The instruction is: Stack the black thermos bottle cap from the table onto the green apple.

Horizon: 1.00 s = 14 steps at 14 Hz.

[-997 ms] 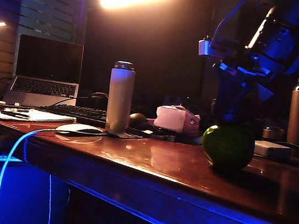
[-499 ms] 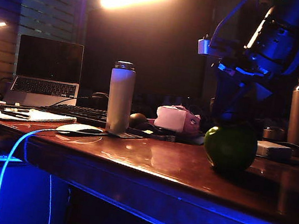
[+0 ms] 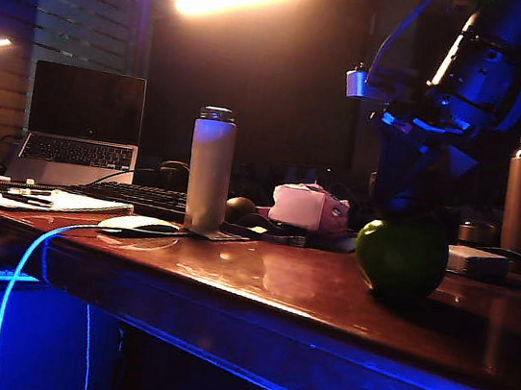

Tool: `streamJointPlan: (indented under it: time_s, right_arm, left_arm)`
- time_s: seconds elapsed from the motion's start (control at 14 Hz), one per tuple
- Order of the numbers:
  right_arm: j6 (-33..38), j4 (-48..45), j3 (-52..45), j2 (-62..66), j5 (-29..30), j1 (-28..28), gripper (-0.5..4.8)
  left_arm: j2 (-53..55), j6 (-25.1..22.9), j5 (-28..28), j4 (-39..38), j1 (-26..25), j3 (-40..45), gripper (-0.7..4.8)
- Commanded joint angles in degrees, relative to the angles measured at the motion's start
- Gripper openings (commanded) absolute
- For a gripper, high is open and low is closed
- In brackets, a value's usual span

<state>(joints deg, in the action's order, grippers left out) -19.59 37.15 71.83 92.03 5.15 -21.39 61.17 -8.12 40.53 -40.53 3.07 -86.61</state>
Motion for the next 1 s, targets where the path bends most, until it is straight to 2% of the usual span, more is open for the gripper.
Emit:
streamJointPlan:
  time_s: [0.07, 0.28, 0.43, 0.5, 1.0]
  right_arm:
    - [-0.2, 0.8, 0.1, -0.2, -0.1, -0.1, 2.97]
    - [-0.2, 0.8, 0.1, -0.2, -0.1, -0.1, 4.2]
    - [-0.2, 0.8, 0.1, -0.2, -0.1, -0.1, 4.24]
    - [-0.2, 0.7, 0.2, -0.2, -0.1, -0.1, 4.44]
    - [-0.2, -3.1, 3.1, -3.6, -0.8, -0.1, 4.44]
  left_arm:
    - [-0.1, 0.0, 0.5, 0.4, 0.0, -0.3, -0.03]
    - [-0.1, 0.0, 0.5, 0.4, 0.0, -0.3, -0.03]
    - [-0.1, 0.0, 0.5, 0.4, 0.0, -0.3, -0.03]
    - [-0.1, 0.0, 0.5, 0.4, 0.0, -0.3, -0.03]
    - [-0.2, 0.0, 0.7, 0.4, 0.0, -0.3, -0.03]
